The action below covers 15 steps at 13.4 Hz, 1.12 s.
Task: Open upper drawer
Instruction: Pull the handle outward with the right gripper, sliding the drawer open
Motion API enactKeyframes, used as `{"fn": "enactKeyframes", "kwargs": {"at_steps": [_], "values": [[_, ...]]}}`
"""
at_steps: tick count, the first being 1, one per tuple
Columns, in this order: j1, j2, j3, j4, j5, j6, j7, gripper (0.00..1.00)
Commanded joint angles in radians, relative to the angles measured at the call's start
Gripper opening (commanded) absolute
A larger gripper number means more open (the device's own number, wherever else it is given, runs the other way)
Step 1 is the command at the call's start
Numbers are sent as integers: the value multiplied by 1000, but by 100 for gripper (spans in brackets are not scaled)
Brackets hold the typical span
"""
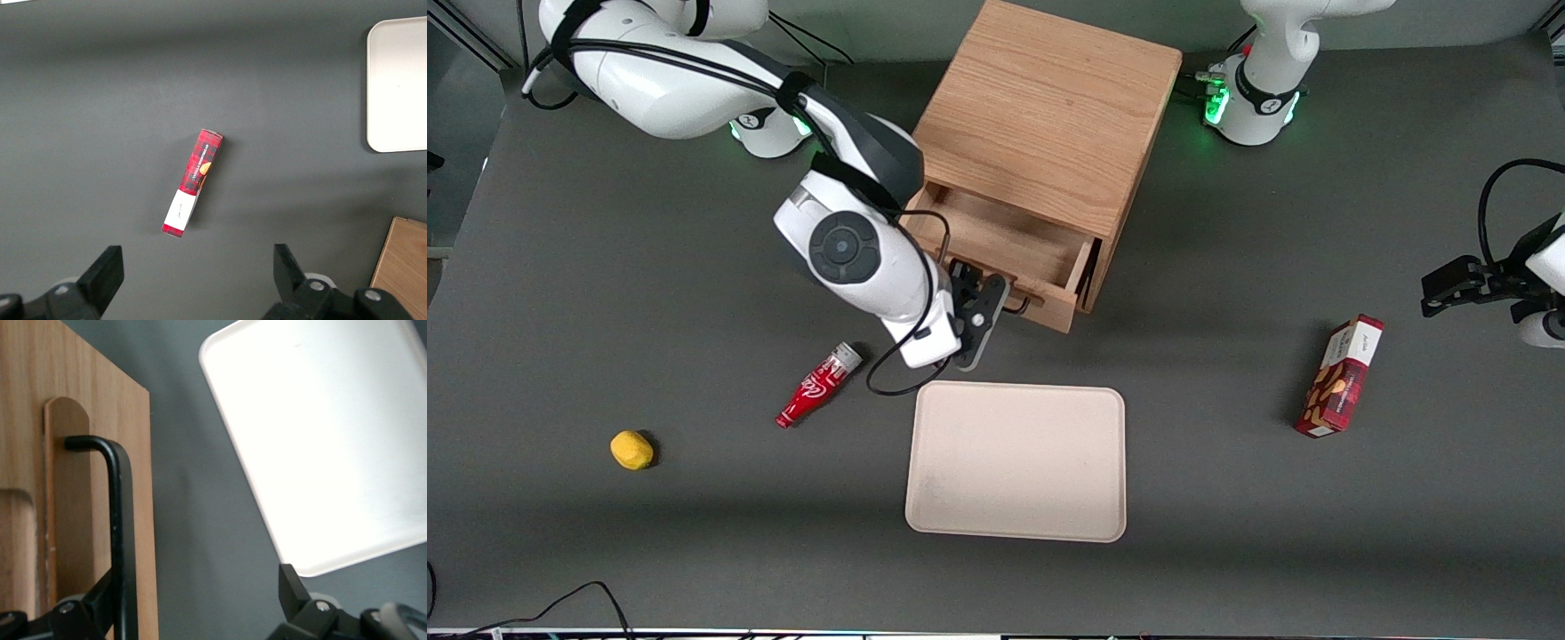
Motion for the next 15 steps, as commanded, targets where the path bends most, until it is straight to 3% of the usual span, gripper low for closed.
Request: {"fn": "enactKeyframes", "kwargs": {"at_steps": [1,6,12,15], "values": [[34,15,-68,81,-15,12,-78,100],[34,24,-143,81,-15,149,-172,100],[22,41,-168,124,-10,160,-209,100],[22,45,-214,149,63,163,-259,100]]}}
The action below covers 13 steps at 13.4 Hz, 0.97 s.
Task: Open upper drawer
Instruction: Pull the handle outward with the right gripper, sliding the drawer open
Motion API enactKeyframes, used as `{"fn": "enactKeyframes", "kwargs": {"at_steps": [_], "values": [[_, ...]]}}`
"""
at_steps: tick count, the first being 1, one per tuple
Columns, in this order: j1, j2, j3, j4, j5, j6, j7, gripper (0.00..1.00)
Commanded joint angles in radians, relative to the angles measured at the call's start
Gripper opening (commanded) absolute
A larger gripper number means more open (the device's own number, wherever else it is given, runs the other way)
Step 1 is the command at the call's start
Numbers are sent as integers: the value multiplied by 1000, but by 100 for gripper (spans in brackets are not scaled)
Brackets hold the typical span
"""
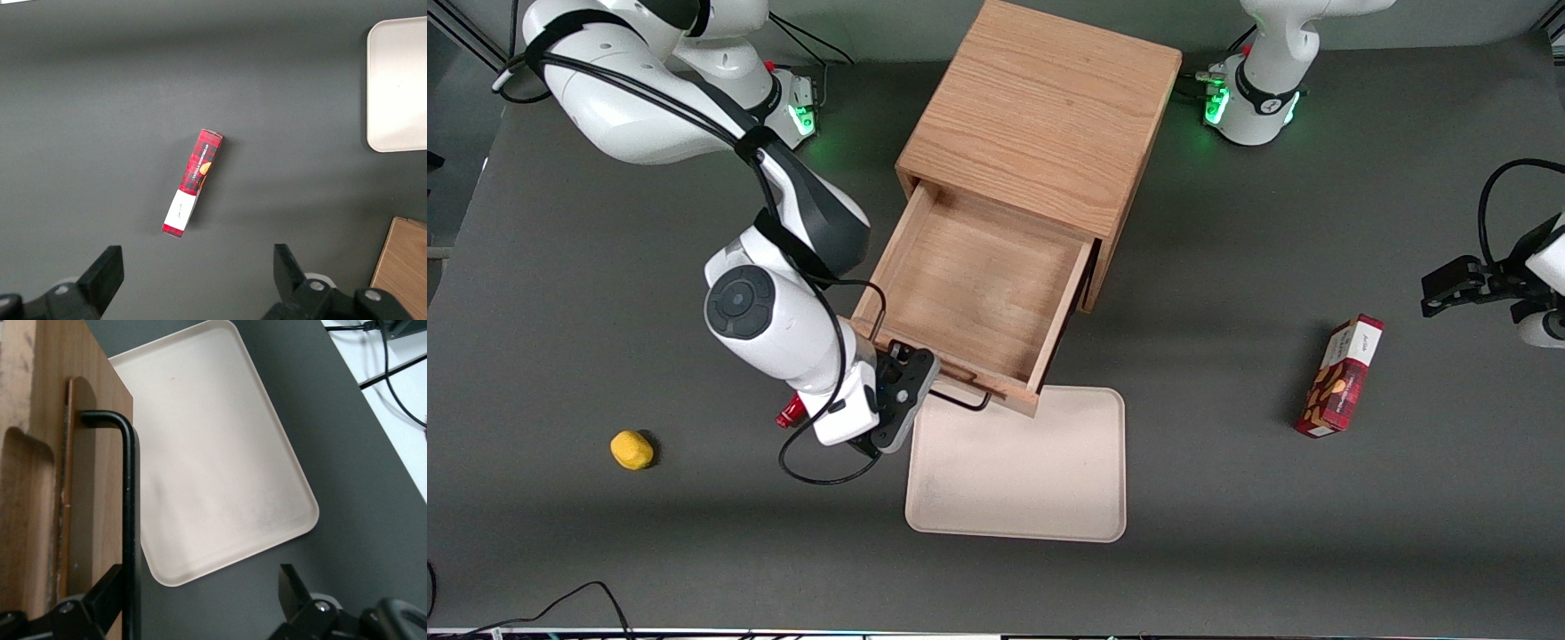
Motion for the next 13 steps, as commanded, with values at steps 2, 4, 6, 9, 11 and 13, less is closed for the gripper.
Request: {"fn": "enactKeyframes", "kwargs": {"at_steps": [2,4,6,9,11,13], "values": [[14,27,-54,56,84,22,-94,100],[14,26,-55,63,85,20,-87,100],[16,0,-58,61,122,17,-76,100],[14,-46,-55,61,180,10,-24,100],[10,-91,-58,61,284,-4,-12,100],[-23,-202,-99,44,332,-82,109,100]]}}
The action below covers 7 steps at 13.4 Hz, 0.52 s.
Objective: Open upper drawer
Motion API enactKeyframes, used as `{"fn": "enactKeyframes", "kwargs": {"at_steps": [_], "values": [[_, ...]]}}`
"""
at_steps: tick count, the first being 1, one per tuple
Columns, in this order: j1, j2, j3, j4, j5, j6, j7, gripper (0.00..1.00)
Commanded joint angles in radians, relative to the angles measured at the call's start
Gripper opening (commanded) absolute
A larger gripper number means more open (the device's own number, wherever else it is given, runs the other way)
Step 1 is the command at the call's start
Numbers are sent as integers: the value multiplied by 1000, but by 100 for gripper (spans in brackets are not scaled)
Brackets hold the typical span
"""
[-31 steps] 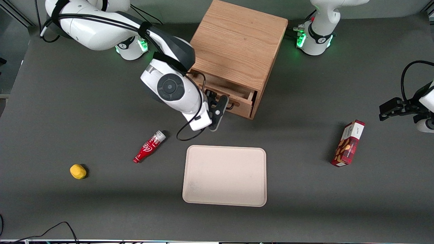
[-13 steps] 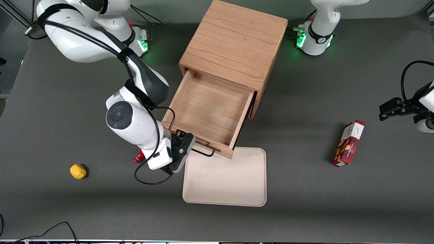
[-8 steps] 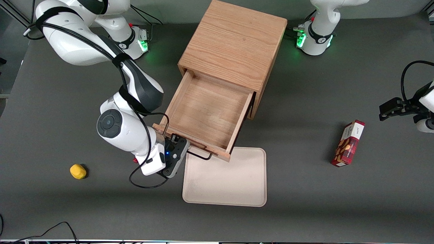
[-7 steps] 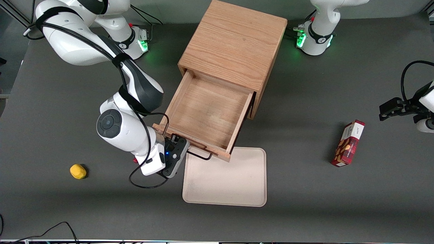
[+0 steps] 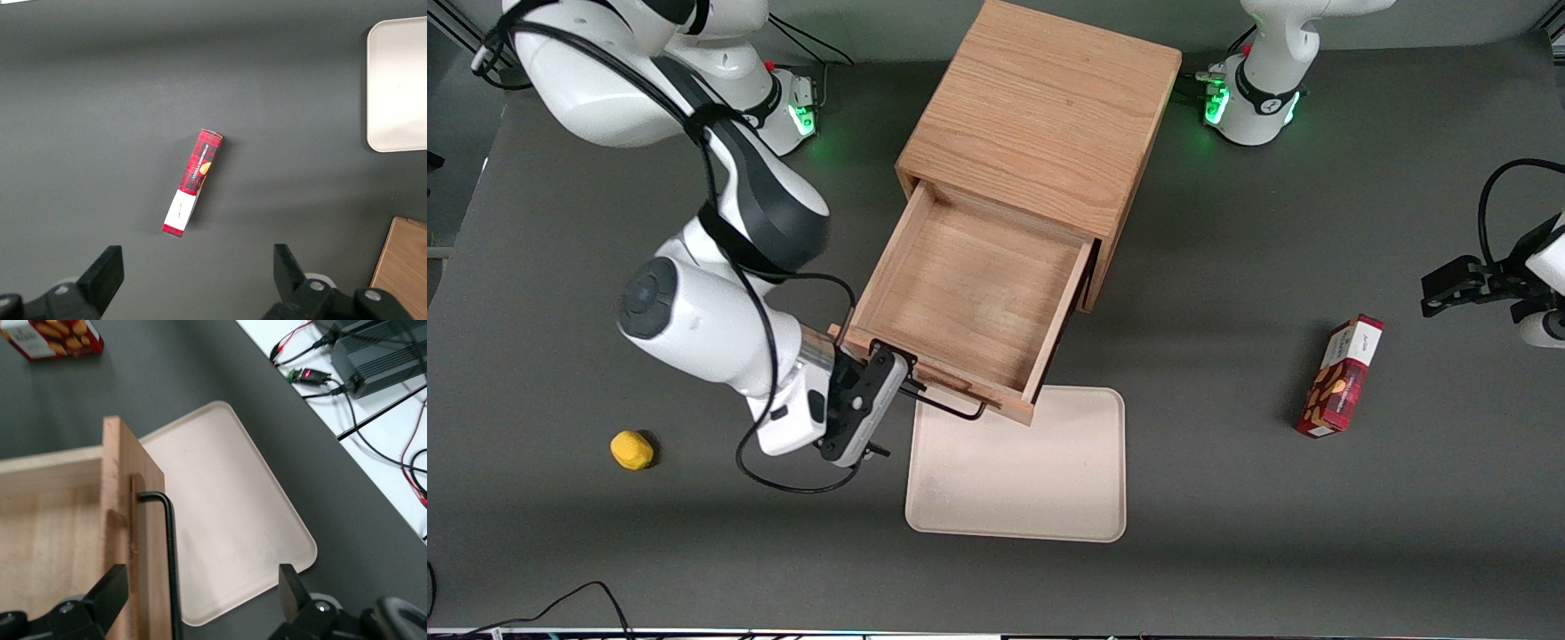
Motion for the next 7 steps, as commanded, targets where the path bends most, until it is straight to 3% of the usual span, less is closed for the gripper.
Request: {"fn": "enactKeyframes", "kwargs": {"at_steps": [1,5,7], "values": [[-35,-182,-82,-57,65,-110,143,100],[-119,-452,-223,-250,62,-323,316,100],[-209,-613,-242,-413,49,-376,452,100]]}}
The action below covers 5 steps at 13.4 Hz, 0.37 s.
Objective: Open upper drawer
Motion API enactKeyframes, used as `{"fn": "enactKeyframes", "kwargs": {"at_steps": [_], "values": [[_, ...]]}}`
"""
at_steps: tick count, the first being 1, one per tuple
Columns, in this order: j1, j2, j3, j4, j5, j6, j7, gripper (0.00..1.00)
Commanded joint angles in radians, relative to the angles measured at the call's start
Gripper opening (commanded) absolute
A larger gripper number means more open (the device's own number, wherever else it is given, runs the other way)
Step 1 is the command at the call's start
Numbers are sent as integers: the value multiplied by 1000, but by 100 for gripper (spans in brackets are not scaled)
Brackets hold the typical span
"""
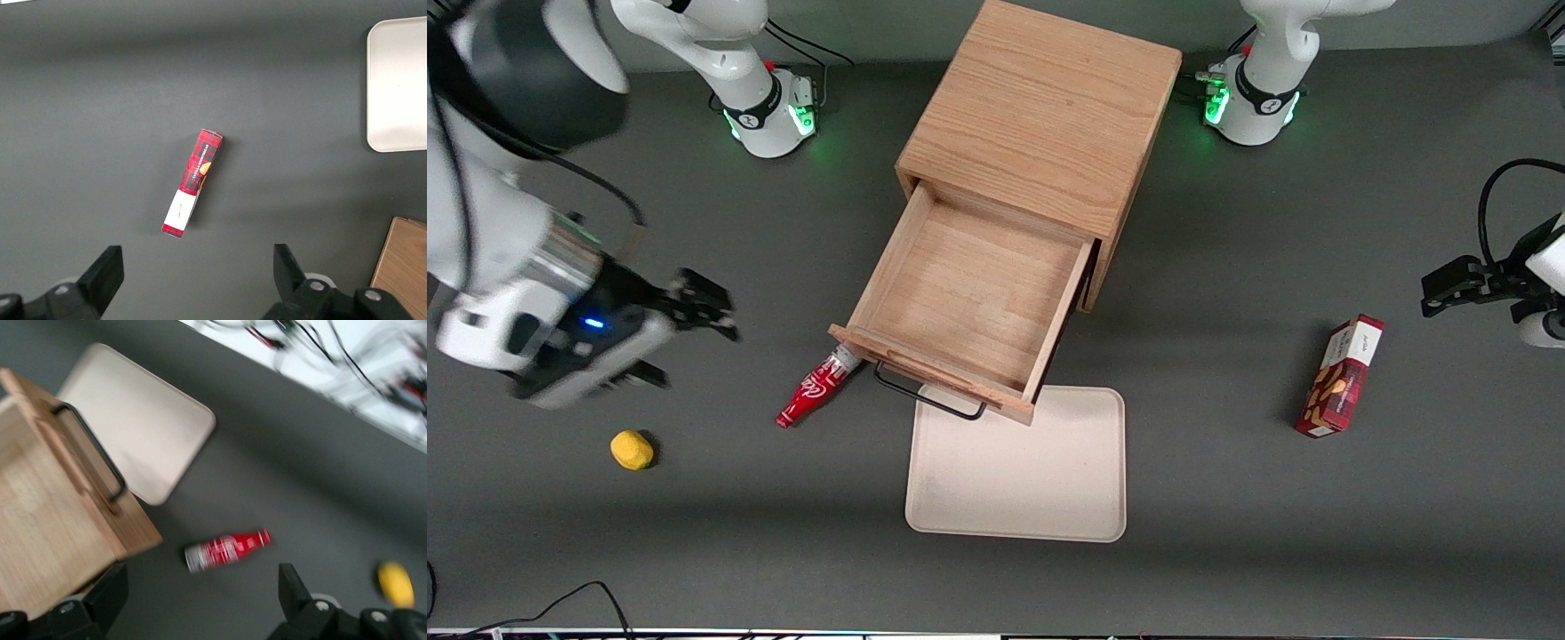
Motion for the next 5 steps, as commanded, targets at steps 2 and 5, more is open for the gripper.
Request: {"fn": "enactKeyframes", "kwargs": {"at_steps": [2,5], "values": [[-133,-301,-27,-356,-3,-1,127,100],[-148,-354,-33,-407,-7,-4,127,100]]}}
